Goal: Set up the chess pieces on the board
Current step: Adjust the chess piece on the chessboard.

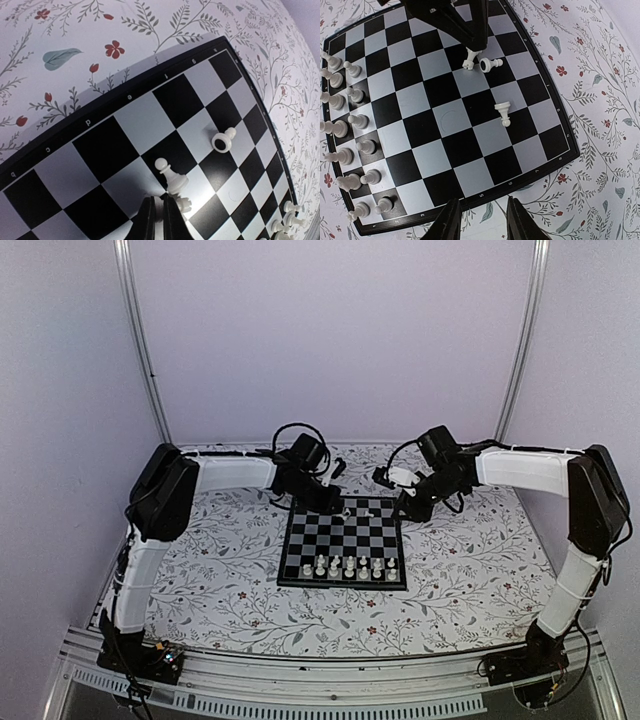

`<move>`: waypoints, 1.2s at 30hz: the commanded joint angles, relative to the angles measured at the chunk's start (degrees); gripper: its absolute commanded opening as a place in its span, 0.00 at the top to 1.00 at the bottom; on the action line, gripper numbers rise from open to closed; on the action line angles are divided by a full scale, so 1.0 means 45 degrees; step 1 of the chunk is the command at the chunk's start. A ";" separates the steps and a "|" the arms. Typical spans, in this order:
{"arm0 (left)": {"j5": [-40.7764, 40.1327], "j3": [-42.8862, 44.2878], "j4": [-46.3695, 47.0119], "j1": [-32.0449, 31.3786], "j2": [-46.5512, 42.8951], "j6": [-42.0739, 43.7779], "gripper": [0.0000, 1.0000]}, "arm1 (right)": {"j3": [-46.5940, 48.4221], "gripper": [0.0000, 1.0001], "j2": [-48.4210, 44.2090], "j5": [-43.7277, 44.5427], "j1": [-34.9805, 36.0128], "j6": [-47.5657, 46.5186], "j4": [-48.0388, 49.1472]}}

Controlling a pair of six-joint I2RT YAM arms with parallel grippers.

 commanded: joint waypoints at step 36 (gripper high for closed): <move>0.5161 -0.4648 0.5449 0.1873 -0.1209 -0.3707 0.90 | 0.4920 0.66 0.4931 -0.0794 0.2298 0.2813 0.0070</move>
